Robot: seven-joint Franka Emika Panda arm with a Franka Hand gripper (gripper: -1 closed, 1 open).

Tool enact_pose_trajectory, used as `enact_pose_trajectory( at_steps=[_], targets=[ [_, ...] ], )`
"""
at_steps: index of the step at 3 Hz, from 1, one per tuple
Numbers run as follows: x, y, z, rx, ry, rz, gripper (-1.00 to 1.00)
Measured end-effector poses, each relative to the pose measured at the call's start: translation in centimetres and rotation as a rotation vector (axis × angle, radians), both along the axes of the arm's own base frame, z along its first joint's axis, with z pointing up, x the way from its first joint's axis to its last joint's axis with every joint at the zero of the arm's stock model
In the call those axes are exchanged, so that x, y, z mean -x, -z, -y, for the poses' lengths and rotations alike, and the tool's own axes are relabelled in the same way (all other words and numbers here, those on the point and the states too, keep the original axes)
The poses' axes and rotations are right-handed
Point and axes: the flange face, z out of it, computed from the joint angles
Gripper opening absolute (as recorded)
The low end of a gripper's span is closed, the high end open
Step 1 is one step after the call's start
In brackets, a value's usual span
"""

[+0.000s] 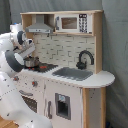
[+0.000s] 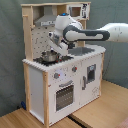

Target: Play with the kitchen

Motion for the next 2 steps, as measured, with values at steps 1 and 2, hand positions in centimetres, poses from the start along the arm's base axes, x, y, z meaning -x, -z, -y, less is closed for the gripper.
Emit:
enact_pose_trajectory(
  at_steps=[1, 2],
  targets=[
    [-0.93, 0.6, -0.47, -0.01, -0.012, -0.016, 1.0],
    [-1.47, 0.71, -0.88, -0.015, -0.024, -0.038, 1.0]
  ],
)
